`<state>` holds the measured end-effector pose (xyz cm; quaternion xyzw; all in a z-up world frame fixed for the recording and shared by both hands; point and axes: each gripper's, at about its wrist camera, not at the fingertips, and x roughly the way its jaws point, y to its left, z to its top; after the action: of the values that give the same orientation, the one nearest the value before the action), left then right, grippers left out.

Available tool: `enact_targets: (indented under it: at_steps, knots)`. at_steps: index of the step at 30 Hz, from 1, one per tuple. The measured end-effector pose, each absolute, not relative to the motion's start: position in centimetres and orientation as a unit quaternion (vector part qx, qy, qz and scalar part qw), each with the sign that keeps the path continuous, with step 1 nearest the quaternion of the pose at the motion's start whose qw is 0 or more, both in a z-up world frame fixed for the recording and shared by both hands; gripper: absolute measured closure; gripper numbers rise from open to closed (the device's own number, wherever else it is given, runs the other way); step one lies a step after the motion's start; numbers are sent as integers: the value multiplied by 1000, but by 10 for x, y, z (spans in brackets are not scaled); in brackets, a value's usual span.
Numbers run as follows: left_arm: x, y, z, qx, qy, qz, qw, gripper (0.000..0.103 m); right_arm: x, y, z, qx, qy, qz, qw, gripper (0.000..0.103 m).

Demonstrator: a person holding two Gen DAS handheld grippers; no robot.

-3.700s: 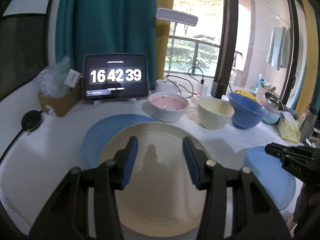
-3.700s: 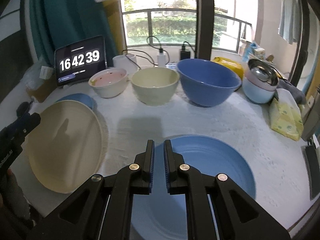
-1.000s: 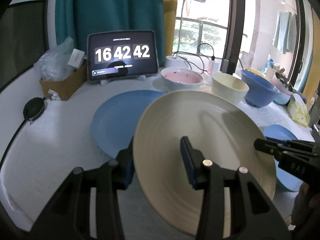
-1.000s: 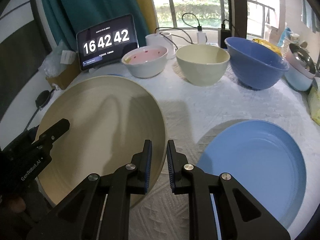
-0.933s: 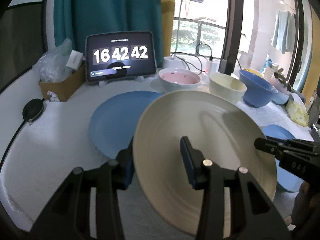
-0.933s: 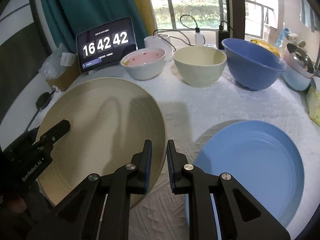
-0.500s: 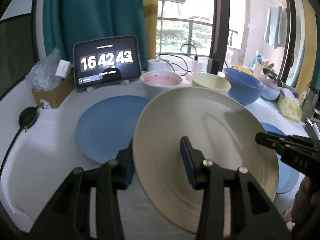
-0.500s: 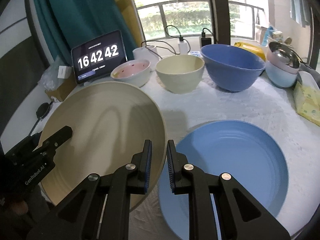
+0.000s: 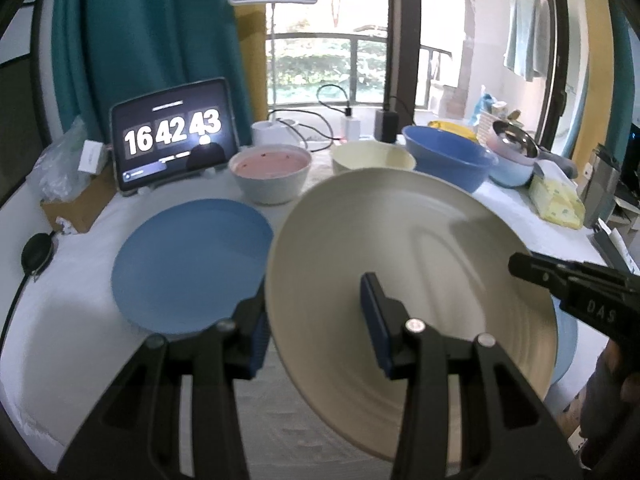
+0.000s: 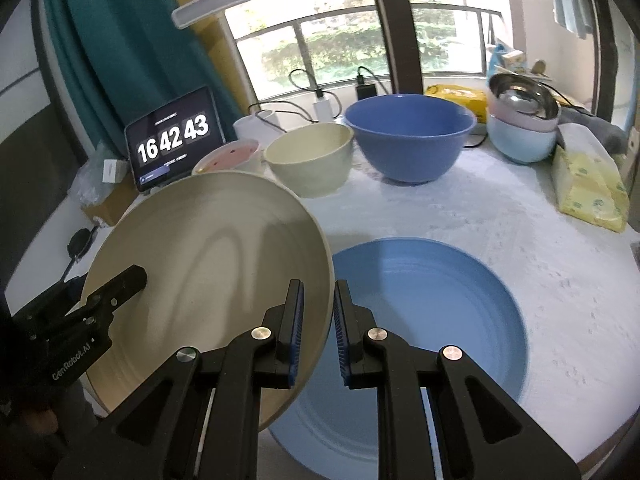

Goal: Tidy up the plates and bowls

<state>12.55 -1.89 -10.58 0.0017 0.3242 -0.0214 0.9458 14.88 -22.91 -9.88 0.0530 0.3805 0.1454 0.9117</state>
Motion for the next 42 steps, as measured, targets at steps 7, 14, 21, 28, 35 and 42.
enact_targets:
  at_steps: [7, 14, 21, 28, 35, 42]
  knots:
    - [128, -43, -106, 16, 329, -37, 943, 60, 145, -254, -101, 69, 378, 133, 914, 86]
    - [130, -67, -108, 27, 335, -52, 940, 60, 142, -276, -105, 84, 377, 121, 915, 86]
    - [133, -92, -113, 41, 343, -70, 936, 60, 140, -302, -111, 99, 377, 104, 915, 86]
    - [140, -118, -122, 46, 357, -89, 929, 60, 141, -327, -116, 108, 379, 82, 915, 86]
    - [149, -136, -140, 51, 390, -101, 914, 60, 141, -347, -127, 114, 385, 65, 913, 86]
    - [157, -142, -155, 70, 408, -78, 907, 59, 146, -353, -139, 108, 394, 61, 911, 86]
